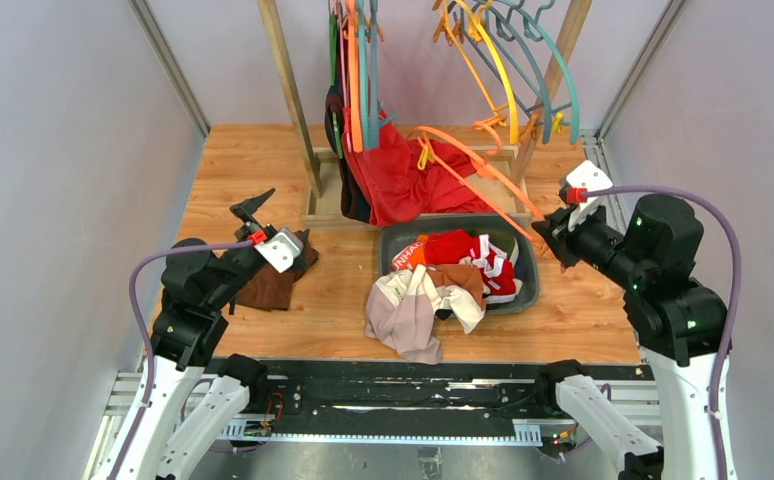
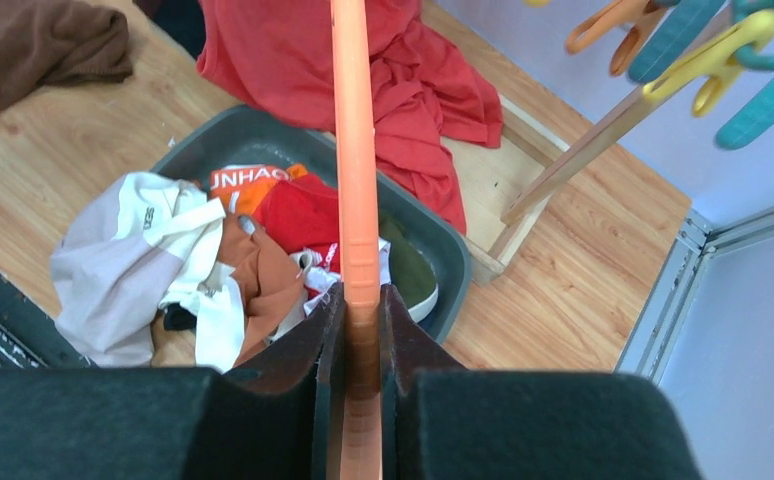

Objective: Remove the underwear clipped to the hanger
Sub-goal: Place the hanger at the clothesline.

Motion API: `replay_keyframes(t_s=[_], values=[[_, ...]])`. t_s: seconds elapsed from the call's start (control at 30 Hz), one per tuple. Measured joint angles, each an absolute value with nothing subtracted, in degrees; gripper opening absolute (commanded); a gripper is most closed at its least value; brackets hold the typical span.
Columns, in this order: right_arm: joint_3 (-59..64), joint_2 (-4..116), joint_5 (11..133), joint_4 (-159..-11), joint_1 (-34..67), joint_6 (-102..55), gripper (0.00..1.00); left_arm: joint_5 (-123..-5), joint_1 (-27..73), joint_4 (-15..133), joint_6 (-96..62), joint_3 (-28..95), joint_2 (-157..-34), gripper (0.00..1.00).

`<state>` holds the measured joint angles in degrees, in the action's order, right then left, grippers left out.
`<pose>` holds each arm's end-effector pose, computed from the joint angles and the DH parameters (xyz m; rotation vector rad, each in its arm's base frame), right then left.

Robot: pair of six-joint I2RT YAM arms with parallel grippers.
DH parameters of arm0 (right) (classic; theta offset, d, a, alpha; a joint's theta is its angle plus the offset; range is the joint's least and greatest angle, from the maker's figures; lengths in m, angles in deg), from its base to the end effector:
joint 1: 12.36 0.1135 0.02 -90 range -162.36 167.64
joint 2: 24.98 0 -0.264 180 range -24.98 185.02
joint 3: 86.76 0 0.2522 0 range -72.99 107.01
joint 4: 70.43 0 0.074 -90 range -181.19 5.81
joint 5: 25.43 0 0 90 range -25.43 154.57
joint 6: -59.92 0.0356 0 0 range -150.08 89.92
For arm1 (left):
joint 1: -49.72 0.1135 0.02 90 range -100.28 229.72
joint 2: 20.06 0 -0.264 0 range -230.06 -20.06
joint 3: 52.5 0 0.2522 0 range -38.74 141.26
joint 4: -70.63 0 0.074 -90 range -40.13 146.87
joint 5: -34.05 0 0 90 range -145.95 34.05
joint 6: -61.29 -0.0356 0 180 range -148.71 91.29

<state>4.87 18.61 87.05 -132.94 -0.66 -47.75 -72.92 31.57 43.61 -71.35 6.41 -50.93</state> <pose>0.0961 0.0338 0.4564 -0.7210 1.6632 0.2833 0.1146 -0.0485 0.3694 0.9791 1.2078 0.1078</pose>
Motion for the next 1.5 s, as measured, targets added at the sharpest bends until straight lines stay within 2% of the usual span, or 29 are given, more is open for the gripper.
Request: replay_keyframes(t_s=[0.83,1.13,1.5], values=[[29.9,38.2,83.2,-129.8,0.8,-35.3,0.00,-73.4,31.6,43.6,-72.4,6.4,-50.9,0.98],[35.3,45.2,75.1,-128.5,9.1,-34.6,0.01,-74.8,31.6,43.5,-72.9,6.4,-50.9,0.98],[38.2,51.0,66.3,-123.3,13.2,-36.5,0.00,-75.4,31.6,43.5,-73.5,6.4,-50.9,0.98]])
